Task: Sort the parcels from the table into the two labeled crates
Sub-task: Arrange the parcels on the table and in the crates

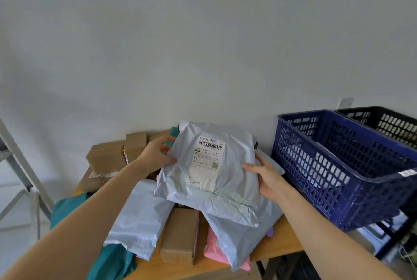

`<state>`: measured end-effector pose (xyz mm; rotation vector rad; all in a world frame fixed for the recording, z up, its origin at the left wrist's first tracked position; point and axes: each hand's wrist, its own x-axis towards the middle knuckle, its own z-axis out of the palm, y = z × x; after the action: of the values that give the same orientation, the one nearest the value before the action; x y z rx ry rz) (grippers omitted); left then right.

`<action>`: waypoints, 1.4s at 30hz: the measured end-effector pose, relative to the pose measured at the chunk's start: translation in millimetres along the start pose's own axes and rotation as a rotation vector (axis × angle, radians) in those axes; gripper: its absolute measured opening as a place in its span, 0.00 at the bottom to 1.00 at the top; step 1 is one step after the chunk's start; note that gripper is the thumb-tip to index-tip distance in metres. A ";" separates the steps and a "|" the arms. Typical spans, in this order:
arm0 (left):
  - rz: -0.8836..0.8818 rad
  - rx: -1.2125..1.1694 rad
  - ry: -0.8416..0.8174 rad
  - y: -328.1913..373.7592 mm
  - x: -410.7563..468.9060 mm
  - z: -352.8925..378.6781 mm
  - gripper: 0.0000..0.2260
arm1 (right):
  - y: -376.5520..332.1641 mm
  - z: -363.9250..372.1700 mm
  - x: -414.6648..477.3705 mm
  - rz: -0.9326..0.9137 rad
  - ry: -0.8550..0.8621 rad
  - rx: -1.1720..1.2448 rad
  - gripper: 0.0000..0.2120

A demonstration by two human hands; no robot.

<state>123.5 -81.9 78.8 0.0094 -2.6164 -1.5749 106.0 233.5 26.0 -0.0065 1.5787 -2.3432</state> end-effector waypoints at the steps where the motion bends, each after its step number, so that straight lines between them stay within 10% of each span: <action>1: 0.016 0.007 -0.015 3.7 0.2 6.7 0.24 | 0.0 -4.9 -5.5 0.008 0.012 -0.010 0.33; 25: -0.156 -0.189 -0.484 122.0 -25.4 219.8 0.20 | -82.3 -204.0 -152.7 -0.147 0.284 -0.208 0.33; 42: -0.231 -0.207 -0.527 199.9 -90.0 421.1 0.25 | -127.4 -394.2 -258.1 -0.131 0.349 -0.371 0.26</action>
<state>188.2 387.7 52.8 -0.1422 -2.8909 -2.1796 248.9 700.2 30.9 0.2329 2.2256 -2.1949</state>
